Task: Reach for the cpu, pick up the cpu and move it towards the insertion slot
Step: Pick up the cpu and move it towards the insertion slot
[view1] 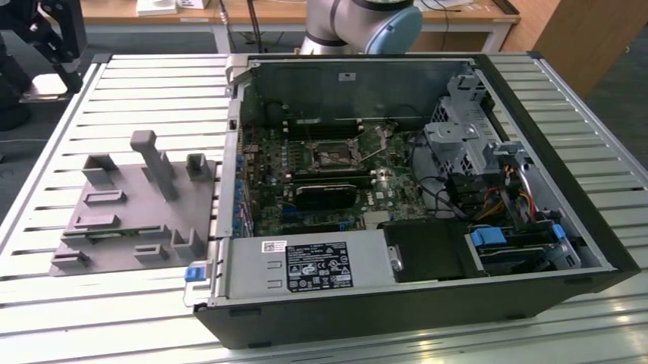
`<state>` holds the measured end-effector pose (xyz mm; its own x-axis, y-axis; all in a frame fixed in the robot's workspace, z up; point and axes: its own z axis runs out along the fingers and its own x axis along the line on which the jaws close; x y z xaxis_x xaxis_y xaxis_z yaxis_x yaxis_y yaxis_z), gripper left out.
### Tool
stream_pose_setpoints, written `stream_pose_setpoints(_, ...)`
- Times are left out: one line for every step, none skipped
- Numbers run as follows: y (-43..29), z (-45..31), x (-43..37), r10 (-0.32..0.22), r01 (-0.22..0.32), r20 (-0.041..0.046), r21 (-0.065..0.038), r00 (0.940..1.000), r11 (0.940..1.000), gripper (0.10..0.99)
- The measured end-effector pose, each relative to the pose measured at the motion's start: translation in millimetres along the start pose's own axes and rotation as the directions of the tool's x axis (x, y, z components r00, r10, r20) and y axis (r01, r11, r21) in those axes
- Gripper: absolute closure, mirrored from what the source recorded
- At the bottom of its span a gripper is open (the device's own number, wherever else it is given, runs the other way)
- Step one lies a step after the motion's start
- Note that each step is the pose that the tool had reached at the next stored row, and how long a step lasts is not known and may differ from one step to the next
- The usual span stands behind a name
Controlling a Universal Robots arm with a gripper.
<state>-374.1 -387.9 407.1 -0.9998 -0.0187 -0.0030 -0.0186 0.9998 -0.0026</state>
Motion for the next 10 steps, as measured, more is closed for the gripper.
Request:
stream_pose_setpoints(0.0,0.0,-1.4,0.0,0.0,0.0,0.0,1.0,1.0,0.541)
stream_pose_setpoints(-0.1,0.1,-2.7,0.0,0.0,-0.0001,0.0,1.0,1.0,0.541)
stream_pose_setpoints(-0.1,0.0,-4.0,0.0,0.0,-0.0002,0.0,1.0,1.0,0.541)
stream_pose_setpoints(-0.1,0.0,-5.3,0.0,0.0,-0.0003,0.0,1.0,1.0,0.541)
stream_pose_setpoints(-0.1,0.1,-6.7,0.0,0.0,-0.0003,0.0,1.0,1.0,0.541)
stream_pose_setpoints(-0.1,0.1,-7.9,0.0,0.0,-0.0004,0.0,1.0,1.0,0.541)
stream_pose_setpoints(-0.2,0.0,-9.0,0.0,0.0,-0.0005,0.0,1.0,1.0,0.541)
stream_pose_setpoints(-0.2,0.0,-10.2,0.0,0.0,-0.0006,0.0,1.0,1.0,0.541)
stream_pose_setpoints(-0.2,0.0,-11.3,0.0,0.0,-0.0007,0.0,1.0,1.0,0.541)
stream_pose_setpoints(-0.2,0.0,-12.5,0.0,0.0,-0.0007,0.0,1.0,1.0,0.541)
